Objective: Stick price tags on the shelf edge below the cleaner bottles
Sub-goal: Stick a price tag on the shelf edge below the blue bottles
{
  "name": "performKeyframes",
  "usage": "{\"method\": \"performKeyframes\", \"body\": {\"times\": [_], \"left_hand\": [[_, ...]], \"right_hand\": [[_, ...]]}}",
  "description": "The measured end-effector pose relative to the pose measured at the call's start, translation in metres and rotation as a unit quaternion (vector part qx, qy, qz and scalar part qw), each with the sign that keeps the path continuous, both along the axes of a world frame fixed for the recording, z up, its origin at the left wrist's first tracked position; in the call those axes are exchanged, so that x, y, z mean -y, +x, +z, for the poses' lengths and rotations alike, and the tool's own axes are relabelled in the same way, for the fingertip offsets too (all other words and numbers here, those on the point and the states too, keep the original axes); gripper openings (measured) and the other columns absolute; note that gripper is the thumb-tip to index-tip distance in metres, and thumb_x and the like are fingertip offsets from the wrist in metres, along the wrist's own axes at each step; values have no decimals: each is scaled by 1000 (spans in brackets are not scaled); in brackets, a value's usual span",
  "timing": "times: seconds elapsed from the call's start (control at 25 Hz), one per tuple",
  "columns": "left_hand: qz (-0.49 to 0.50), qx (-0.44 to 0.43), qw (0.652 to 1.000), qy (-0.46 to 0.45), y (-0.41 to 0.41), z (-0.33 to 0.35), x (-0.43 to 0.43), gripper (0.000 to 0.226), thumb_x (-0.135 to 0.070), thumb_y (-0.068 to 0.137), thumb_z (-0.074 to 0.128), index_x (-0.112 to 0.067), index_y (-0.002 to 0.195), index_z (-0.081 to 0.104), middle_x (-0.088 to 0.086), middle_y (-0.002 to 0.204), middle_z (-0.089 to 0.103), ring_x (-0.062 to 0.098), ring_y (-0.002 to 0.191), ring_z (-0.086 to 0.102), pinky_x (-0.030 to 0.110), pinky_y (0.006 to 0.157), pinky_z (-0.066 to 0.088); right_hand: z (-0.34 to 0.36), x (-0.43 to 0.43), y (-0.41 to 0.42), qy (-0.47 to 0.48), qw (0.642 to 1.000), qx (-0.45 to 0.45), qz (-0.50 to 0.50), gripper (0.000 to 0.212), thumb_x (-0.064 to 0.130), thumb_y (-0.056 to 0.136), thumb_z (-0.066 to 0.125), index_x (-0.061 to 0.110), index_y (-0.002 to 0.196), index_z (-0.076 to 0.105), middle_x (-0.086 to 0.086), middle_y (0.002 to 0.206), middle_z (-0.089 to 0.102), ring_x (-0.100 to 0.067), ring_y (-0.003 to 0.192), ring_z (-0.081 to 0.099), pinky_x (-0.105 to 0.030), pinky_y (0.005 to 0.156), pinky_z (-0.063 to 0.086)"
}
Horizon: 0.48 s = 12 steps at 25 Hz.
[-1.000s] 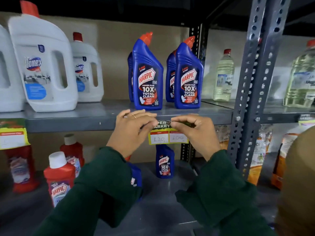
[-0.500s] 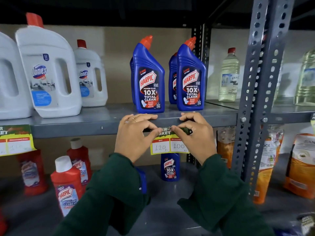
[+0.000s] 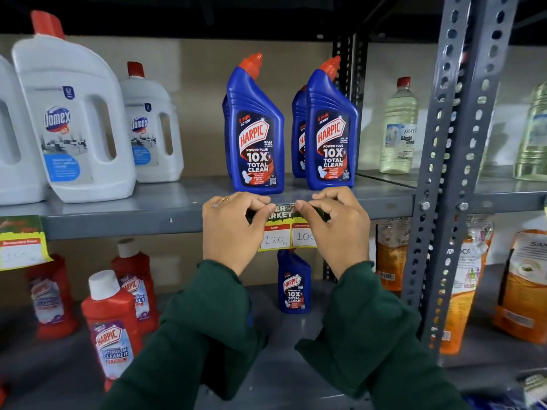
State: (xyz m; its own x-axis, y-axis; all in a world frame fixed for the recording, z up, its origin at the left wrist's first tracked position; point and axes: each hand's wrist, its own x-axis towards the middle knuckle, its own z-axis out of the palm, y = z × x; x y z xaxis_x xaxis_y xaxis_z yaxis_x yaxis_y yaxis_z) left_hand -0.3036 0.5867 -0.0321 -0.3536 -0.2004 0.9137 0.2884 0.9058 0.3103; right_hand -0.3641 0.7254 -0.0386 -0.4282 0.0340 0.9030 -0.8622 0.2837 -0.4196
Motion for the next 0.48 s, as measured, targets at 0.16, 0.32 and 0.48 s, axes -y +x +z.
{"method": "performKeyframes", "body": {"times": [0.16, 0.32, 0.48], "left_hand": [[-3, -16, 1000, 13, -4, -2, -1, 12, -26, 79, 67, -14, 76, 64, -6, 80, 68, -2, 77, 51, 49, 85, 41], [41, -8, 999, -4, -4, -5, -3, 16, -26, 82, 66, -16, 95, 65, -3, 89, 67, 0, 91, 45, 32, 91, 23], [102, -10, 994, -23, -9, -6, -10, 20, -35, 85, 53, -21, 86, 67, -3, 84, 70, 18, 95, 55, 33, 90, 21]], "right_hand": [[-3, 4, -1, -6, 1000, -7, 9, 13, 14, 77, 72, 2, 81, 68, -2, 89, 52, -17, 81, 56, -42, 67, 54], [-6, 7, -4, -6, 1000, 11, -1, 42, 20, 76, 72, 11, 111, 52, -8, 116, 53, 0, 115, 30, -50, 104, 34], [-6, 12, -8, -4, 999, 11, -48, 63, 48, 74, 67, 10, 118, 45, 7, 97, 54, 11, 106, 21, -33, 112, 3]]}}
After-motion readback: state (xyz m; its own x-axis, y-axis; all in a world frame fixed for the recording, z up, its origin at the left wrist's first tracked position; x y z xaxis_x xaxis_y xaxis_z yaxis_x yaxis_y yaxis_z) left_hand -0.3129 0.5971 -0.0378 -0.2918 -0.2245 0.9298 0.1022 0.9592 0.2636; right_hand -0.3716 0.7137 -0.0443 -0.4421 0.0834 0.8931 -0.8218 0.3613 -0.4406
